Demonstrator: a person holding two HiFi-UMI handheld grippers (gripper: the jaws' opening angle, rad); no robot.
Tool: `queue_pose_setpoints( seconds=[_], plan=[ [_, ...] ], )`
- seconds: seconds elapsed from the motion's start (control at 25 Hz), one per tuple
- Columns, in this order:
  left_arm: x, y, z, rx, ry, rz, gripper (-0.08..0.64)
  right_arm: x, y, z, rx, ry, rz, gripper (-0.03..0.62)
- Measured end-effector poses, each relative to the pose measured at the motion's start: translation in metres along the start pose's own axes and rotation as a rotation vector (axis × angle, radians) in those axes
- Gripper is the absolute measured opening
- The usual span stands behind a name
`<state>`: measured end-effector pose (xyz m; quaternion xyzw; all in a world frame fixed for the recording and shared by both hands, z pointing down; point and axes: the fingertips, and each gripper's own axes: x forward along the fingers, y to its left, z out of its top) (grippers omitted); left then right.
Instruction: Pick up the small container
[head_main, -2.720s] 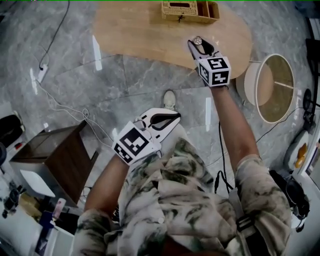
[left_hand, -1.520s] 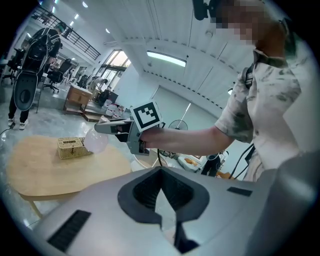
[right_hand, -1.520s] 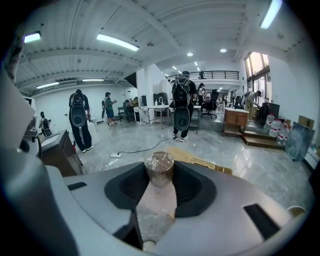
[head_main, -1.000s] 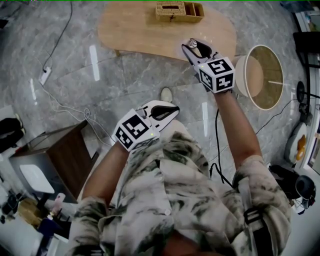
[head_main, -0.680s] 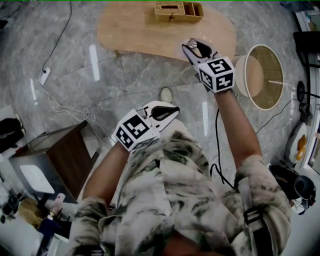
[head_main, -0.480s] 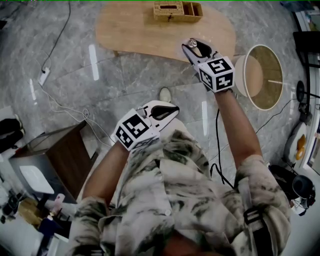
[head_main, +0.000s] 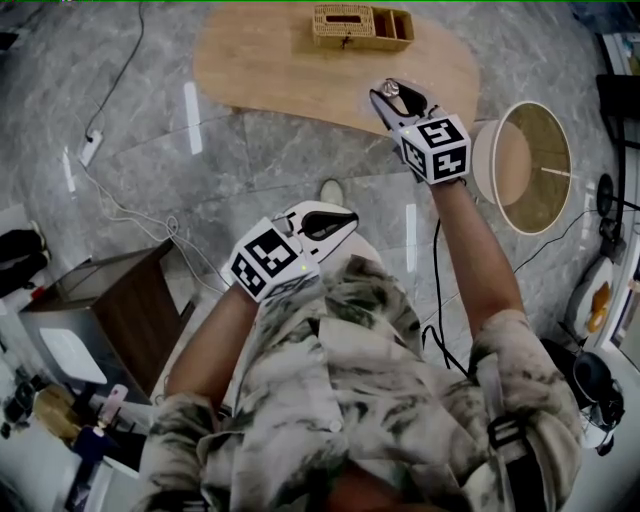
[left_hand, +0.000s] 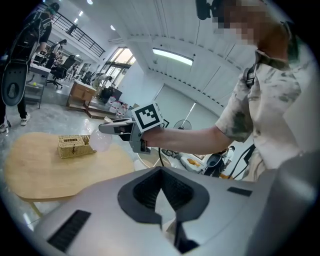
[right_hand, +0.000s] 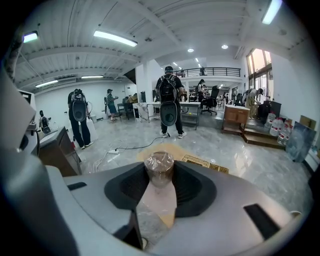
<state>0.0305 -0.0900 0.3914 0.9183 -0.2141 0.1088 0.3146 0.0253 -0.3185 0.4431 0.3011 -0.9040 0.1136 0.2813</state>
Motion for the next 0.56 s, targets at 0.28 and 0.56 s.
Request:
queue_pose_setpoints(
  seconds=[0.28,0.56],
  plan=[
    [0.022,0.037,0.016,-0.033,0.002,0.020,0.021,0.038,-0.035,-0.012,0.001,0.025,0.021,0.158],
    [0.041,0.069,0.022,-0.061,0.007,0.040,0.021,0.078,-0.070,-0.035,0.005,0.057,0.025,0.158]
  ],
)
